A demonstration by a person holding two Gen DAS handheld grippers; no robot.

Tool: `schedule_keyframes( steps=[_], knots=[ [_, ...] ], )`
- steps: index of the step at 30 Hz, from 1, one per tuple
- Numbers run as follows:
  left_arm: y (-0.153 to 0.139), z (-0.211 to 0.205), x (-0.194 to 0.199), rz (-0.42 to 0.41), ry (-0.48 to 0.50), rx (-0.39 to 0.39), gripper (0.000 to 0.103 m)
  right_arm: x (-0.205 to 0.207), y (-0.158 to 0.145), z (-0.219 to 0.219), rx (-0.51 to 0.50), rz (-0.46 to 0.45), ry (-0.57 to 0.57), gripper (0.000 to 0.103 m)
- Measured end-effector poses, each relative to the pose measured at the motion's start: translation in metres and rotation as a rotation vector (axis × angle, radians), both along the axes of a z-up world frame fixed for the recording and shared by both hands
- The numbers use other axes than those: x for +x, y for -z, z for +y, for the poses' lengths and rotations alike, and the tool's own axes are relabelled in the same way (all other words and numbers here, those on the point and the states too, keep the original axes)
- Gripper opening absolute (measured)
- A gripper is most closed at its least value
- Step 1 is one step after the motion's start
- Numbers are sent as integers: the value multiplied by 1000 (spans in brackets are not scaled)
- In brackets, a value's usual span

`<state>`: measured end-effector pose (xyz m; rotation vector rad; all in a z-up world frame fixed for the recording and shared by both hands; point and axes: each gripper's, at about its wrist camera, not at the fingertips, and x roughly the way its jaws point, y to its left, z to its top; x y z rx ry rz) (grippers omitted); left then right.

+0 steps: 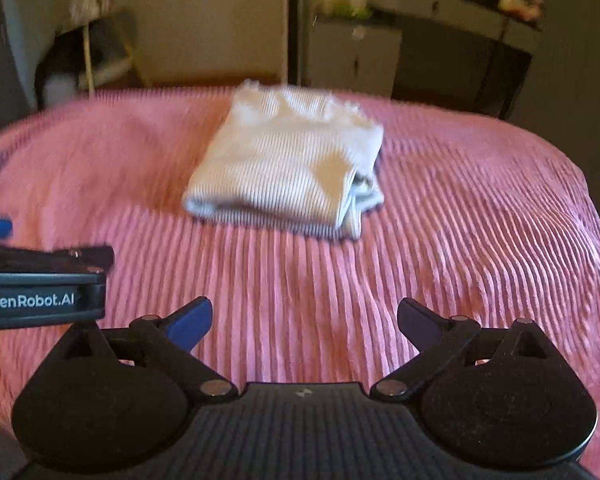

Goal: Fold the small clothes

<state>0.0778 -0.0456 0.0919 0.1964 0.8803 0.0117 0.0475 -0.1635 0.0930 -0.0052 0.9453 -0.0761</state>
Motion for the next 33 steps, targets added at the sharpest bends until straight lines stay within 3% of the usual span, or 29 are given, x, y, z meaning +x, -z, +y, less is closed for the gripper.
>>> schedule_keyframes(
  steps=[2, 5, 15, 21, 33],
  knots=[
    [0, 0, 5, 3, -10, 33, 103, 10, 1, 3, -49, 58, 9, 99],
    [-1, 5, 10, 9, -27, 32, 103, 17, -2, 6, -89, 52, 18, 99],
    [0, 2, 24, 23, -35, 59, 103, 30, -6, -7, -56, 38, 60, 99],
    [6, 0, 29, 66, -32, 21, 103, 35, -8, -20, -5, 39, 95, 99],
    [7, -3, 30, 92, -26, -43, 103, 34, -7, -21, -8, 42, 105, 99]
  ],
)
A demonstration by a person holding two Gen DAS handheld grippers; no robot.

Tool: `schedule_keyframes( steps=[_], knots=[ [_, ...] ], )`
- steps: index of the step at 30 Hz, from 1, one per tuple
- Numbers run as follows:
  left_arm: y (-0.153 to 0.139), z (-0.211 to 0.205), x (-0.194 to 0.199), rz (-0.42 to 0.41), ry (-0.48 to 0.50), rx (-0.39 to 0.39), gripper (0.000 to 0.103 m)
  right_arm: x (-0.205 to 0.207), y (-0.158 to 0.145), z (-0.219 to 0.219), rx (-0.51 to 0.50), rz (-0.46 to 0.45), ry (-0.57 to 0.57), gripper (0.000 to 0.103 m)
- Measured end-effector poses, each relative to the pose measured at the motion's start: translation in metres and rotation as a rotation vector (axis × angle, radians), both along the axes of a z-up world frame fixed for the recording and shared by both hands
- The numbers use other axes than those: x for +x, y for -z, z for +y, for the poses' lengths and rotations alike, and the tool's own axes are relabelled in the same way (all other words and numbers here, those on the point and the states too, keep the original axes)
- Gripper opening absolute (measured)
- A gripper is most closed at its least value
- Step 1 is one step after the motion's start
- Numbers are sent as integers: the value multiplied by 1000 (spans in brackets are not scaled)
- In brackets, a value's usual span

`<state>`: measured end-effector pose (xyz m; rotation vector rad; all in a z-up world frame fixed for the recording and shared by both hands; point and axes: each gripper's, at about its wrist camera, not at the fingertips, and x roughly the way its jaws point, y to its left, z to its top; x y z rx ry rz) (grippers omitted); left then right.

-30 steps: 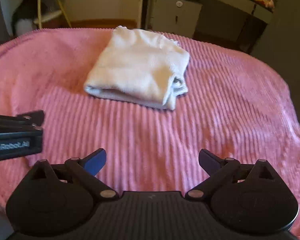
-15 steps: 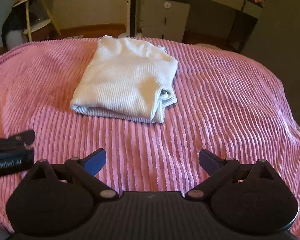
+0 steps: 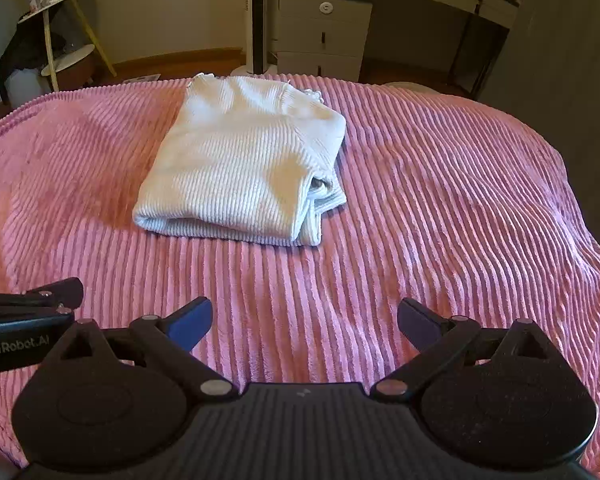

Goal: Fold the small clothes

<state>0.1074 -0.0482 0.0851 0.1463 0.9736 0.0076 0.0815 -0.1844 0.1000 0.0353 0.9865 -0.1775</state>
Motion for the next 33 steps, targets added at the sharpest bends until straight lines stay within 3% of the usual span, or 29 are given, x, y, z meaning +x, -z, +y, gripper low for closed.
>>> schedule_keyframes(
  steps=[33],
  knots=[
    [-13, -6, -3, -7, -19, -52, 103, -5, -11, -11, 43, -37, 19, 99]
  ],
)
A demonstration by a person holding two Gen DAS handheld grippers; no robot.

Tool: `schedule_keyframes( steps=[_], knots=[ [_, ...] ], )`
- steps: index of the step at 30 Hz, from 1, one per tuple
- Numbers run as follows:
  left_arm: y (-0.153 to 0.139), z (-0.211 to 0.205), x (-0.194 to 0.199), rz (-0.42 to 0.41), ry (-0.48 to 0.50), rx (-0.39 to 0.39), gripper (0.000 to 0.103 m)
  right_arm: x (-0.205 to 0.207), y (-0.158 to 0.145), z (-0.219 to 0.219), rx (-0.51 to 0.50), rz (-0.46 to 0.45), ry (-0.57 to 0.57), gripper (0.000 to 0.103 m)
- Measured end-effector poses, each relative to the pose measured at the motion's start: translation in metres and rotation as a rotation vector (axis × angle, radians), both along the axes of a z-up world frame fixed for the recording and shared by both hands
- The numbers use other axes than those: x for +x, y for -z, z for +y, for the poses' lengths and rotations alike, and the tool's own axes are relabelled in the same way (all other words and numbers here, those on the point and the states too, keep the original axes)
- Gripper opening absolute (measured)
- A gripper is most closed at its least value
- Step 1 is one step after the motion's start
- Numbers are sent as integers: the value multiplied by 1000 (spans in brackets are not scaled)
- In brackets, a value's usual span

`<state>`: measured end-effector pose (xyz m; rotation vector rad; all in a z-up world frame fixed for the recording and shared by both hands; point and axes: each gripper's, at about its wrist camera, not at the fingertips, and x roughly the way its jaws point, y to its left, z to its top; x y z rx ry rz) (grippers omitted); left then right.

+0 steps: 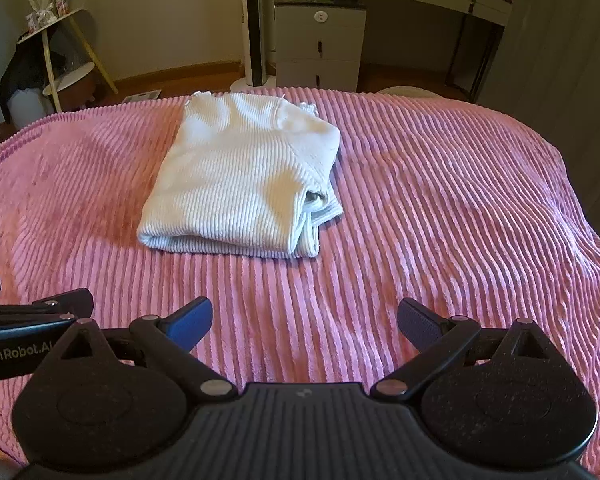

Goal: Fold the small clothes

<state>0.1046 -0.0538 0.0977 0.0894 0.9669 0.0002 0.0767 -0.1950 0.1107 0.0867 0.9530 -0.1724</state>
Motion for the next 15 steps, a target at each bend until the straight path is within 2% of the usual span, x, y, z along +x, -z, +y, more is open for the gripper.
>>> schedule_keyframes(
  steps=[15],
  knots=[
    [0, -1, -1, 3, -3, -12, 103, -3, 0, -1, 9, -1, 6, 99]
  ],
)
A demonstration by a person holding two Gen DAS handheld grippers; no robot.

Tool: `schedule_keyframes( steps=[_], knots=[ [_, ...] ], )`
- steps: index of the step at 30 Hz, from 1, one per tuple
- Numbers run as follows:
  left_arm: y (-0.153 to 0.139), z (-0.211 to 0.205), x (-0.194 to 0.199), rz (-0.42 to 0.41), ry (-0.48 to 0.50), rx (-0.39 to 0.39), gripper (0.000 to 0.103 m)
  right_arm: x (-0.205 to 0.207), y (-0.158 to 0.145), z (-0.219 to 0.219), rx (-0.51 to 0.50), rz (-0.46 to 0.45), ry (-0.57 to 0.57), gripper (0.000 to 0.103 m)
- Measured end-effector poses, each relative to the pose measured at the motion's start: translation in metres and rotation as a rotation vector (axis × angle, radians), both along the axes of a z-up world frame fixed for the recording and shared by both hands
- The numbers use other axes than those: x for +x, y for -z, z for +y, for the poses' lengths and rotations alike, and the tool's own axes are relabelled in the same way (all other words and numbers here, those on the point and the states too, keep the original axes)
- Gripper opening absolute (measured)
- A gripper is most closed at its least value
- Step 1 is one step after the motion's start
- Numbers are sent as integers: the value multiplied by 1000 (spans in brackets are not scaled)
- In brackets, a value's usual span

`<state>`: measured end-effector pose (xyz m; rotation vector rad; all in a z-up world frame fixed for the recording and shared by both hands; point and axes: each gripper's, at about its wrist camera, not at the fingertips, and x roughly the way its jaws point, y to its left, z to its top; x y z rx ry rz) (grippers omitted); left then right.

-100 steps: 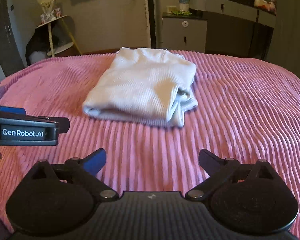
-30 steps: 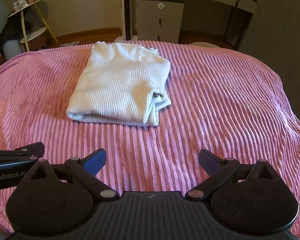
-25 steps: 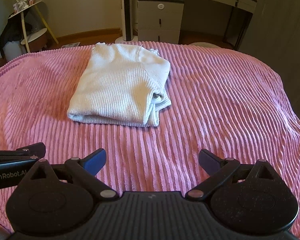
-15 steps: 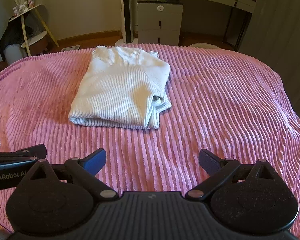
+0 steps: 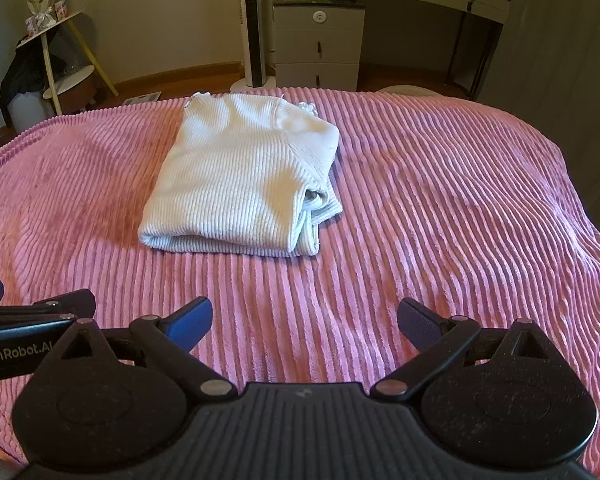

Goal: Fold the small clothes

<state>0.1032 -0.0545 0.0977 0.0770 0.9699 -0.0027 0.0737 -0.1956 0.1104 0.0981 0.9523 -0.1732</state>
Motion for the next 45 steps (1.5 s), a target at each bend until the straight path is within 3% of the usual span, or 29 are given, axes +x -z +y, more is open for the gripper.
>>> schedule_keyframes(
  steps=[45],
  knots=[
    [4, -3, 2, 11, 25, -25, 103, 1, 8, -3, 12, 19, 13, 99]
  ],
)
